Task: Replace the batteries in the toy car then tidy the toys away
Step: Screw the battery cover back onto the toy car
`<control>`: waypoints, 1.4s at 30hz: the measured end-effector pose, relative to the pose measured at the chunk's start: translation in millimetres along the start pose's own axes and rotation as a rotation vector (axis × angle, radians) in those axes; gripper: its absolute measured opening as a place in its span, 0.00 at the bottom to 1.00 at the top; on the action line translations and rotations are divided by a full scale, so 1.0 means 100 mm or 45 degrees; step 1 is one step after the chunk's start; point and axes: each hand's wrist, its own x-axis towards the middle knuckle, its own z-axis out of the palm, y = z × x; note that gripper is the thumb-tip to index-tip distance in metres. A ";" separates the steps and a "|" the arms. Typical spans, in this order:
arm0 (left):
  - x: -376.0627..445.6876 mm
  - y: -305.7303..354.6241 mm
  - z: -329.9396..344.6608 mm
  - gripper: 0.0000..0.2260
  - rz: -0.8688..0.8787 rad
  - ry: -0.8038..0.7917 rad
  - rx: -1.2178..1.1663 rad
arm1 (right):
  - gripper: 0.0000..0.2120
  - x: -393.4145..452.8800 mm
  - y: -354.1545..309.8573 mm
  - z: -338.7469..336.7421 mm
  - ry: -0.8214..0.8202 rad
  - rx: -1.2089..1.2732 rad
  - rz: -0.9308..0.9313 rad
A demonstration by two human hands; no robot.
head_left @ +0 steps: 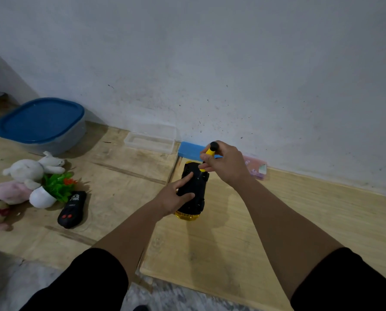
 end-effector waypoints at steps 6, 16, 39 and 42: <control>-0.01 0.02 -0.09 0.28 0.000 0.000 -0.007 | 0.13 -0.01 0.00 0.00 -0.091 0.074 0.032; -0.04 0.08 -0.05 0.28 0.026 -0.042 -0.003 | 0.18 0.00 -0.04 0.07 -0.131 0.119 0.040; -0.02 0.08 -0.05 0.28 0.039 -0.049 0.035 | 0.12 -0.01 0.02 0.01 -0.049 0.148 0.059; -0.02 0.07 -0.05 0.28 0.042 -0.044 0.041 | 0.12 0.00 0.04 0.05 -0.107 0.160 0.049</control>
